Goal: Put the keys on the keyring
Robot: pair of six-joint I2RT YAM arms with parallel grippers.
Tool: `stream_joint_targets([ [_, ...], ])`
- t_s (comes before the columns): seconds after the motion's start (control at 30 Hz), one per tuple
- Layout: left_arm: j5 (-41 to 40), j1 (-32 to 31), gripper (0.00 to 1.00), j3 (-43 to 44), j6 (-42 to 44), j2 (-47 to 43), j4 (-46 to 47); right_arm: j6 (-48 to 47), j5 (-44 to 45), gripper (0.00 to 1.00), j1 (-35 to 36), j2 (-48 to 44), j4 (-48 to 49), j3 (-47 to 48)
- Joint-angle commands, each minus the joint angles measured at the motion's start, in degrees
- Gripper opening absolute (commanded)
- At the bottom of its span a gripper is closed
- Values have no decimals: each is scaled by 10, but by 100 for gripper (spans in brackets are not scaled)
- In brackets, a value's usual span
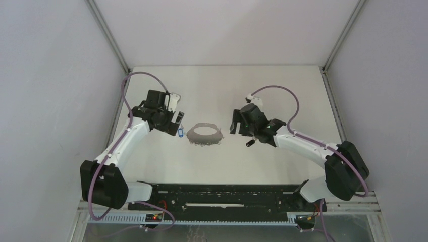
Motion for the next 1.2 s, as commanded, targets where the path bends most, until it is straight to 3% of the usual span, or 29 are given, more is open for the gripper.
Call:
stream_joint_targets([
  [0.0,-10,1,100,15,28,-12,15,-77,-15,92,55,43,120,17],
  [0.1,-3,9,100,24,27,-20,1,-78,-26,89,72,105,117,65],
  [0.33,-18,16,100,25,14,-40,-7,-67,-5,67,65,235,112,154],
  [0.83,-26,16,100,29,13,-46,-13,-38,-25,37,35,301,132,182],
  [1.17,-30,16,100,25,19,-45,-10,-23,-50,34,30,327,139,197],
])
